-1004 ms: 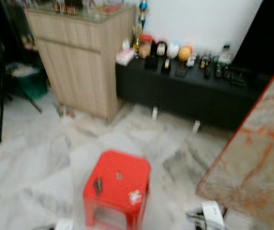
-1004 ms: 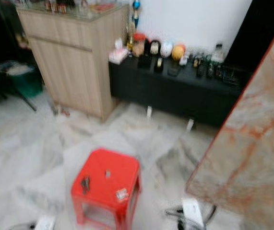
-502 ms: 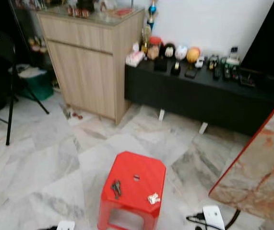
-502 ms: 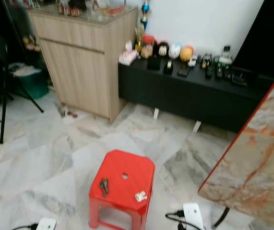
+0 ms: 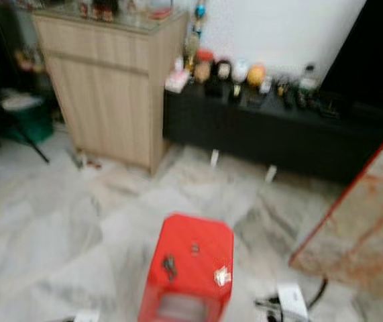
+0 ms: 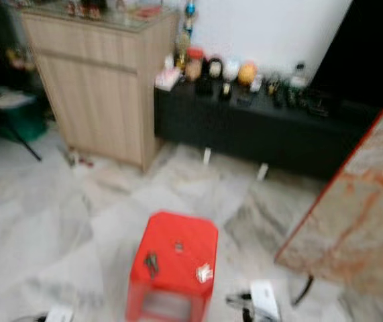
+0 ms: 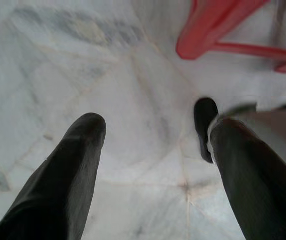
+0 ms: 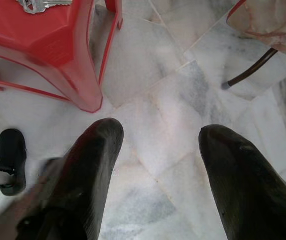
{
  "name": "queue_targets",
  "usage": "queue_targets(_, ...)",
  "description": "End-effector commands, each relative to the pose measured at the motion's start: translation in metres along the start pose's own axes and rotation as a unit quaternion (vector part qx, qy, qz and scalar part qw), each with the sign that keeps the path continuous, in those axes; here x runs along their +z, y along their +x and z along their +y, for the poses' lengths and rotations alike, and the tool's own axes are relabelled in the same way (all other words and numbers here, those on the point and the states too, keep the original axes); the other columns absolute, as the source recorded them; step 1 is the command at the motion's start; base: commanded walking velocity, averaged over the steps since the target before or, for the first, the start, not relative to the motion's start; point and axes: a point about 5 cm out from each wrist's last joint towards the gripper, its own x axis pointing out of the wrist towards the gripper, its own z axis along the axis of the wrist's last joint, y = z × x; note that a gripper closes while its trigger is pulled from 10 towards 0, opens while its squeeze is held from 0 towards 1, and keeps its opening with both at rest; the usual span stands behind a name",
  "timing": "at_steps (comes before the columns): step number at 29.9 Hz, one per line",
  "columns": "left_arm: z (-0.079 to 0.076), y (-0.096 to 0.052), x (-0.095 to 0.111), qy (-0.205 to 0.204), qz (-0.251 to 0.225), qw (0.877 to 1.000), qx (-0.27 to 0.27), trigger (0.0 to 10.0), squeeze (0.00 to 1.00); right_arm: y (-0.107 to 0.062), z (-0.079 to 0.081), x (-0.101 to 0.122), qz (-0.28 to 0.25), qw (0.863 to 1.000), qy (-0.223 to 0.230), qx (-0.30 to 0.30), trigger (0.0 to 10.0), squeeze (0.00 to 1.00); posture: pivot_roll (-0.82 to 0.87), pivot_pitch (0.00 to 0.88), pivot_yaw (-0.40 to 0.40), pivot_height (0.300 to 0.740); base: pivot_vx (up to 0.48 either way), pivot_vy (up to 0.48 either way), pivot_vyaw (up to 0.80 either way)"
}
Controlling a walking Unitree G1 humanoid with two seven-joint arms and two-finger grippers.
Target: Hang keys on a hook
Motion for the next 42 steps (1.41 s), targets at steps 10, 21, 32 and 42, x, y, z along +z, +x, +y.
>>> queue_targets(10, -0.0073, 0.0002, -0.0026, 0.003, 0.007, 1.0, -0.01, 10.0, 0.0, -0.0005, -0.0065, -0.0025, 0.009, 1.0, 0.001, -0.011, 10.0, 0.0, 0.09, 0.0, -0.103, 0.74, 0.0, 0.311, 0.0)
queue_targets(21, -0.0071, 0.0005, -0.0014, 0.001, 0.006, 1.0, -0.007, 10.0, 0.0, -0.0004, -0.0071, -0.0008, 0.005, 1.0, 0.006, -0.014, 10.0, 0.0, 0.09, 0.0, -0.106, 0.74, 0.0, 0.313, 0.0)
queue_targets(32, -0.0068, 0.0006, -0.0008, 0.001, 0.003, 1.0, -0.007, 10.0, 0.0, -0.0004, -0.0077, -0.0011, 0.008, 1.0, 0.006, -0.022, 10.0, 0.0, 0.09, 0.0, -0.104, 0.74, 0.0, 0.312, -0.07)
queue_targets(42, -0.0066, 0.0005, -0.001, 0.005, 0.003, 1.0, -0.006, 10.0, 0.0, -0.0004, -0.0074, -0.0022, 0.012, 1.0, 0.003, -0.022, 10.0, 0.0, 0.09, 0.0, -0.1, 0.74, 0.0, 0.312, -0.75)
